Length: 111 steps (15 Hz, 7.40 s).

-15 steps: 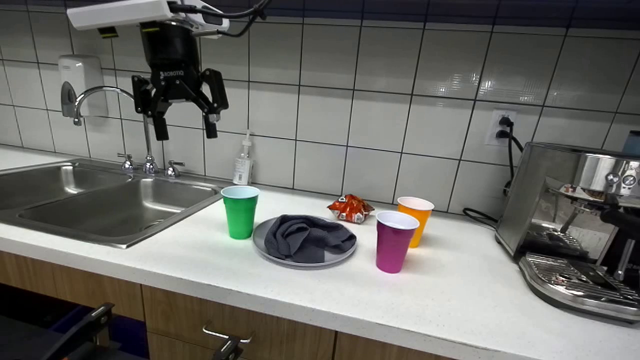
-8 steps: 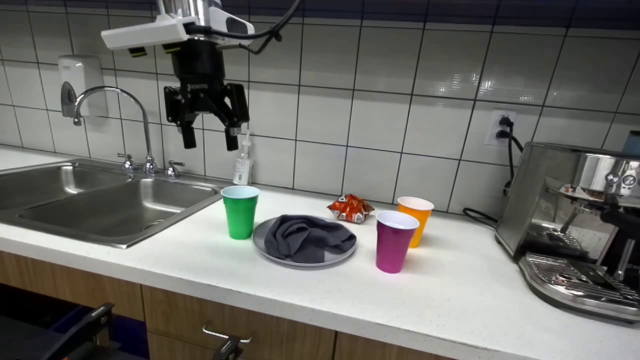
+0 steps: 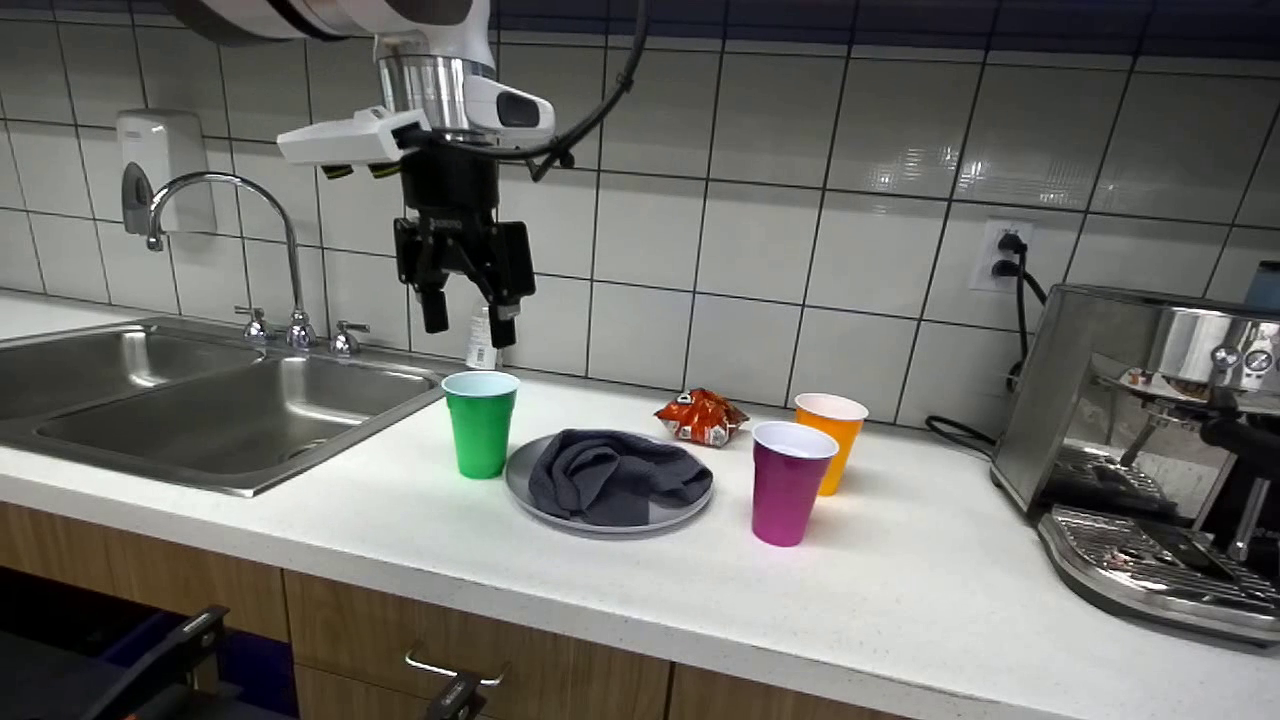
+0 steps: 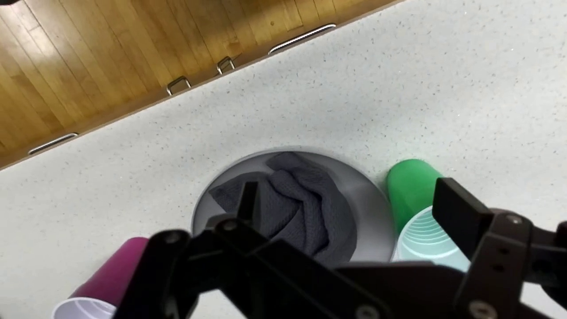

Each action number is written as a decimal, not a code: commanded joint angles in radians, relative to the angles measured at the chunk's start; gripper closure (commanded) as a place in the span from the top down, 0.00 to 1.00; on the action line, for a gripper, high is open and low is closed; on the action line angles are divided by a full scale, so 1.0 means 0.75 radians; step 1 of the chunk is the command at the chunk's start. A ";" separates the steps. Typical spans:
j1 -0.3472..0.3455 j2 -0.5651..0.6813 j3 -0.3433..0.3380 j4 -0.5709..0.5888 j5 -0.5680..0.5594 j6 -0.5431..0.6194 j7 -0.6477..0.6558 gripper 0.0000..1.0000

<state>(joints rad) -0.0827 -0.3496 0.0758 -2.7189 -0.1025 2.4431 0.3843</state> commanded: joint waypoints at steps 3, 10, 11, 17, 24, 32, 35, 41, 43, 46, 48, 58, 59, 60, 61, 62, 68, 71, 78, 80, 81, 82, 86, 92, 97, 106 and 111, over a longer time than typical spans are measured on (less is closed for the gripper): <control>-0.064 0.119 -0.012 0.000 0.001 0.148 0.128 1.00; -0.095 0.273 -0.039 0.014 -0.017 0.327 0.222 1.00; -0.099 0.296 -0.044 0.016 -0.021 0.358 0.236 1.00; -0.105 0.415 -0.104 0.043 -0.051 0.477 0.321 1.00; -0.061 0.558 -0.195 0.151 -0.173 0.508 0.457 1.00; 0.090 0.783 -0.321 0.341 -0.231 0.508 0.586 1.00; 0.160 0.865 -0.370 0.409 -0.210 0.507 0.598 1.00; 0.261 0.993 -0.431 0.525 -0.166 0.505 0.603 1.00; 0.283 1.021 -0.449 0.554 -0.152 0.502 0.605 1.00; 0.302 1.060 -0.470 0.589 -0.128 0.498 0.601 1.00; 0.306 1.082 -0.479 0.610 -0.108 0.495 0.596 1.00; 0.314 1.143 -0.489 0.656 -0.031 0.495 0.574 0.74; 0.315 1.143 -0.490 0.657 -0.028 0.495 0.575 0.65; 0.315 1.143 -0.491 0.658 -0.026 0.494 0.573 0.58; 0.316 1.140 -0.493 0.657 -0.027 0.495 0.572 0.49; 0.317 1.136 -0.495 0.656 -0.028 0.494 0.573 0.42; 0.323 1.113 -0.513 0.631 -0.038 0.505 0.575 0.01; 0.335 1.084 -0.523 0.611 -0.043 0.508 0.576 0.02; 0.388 0.966 -0.573 0.572 -0.082 0.482 0.590 0.03; 0.399 0.927 -0.579 0.562 -0.097 0.479 0.594 0.03; 0.401 0.908 -0.580 0.556 -0.106 0.480 0.595 0.03; 0.401 0.885 -0.578 0.547 -0.115 0.482 0.594 0.03; 0.396 0.811 -0.570 0.523 -0.163 0.468 0.605 0.03; 0.367 0.696 -0.557 0.467 -0.252 0.457 0.619 0.03; 0.312 0.607 -0.532 0.419 -0.312 0.430 0.628 0.03; 0.150 0.461 -0.476 0.362 -0.383 0.380 0.626 0.03; 0.043 0.410 -0.437 0.365 -0.370 0.364 0.615 0.03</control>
<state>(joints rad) 0.0123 0.0128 -0.2933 -2.4313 -0.3557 2.7556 0.8214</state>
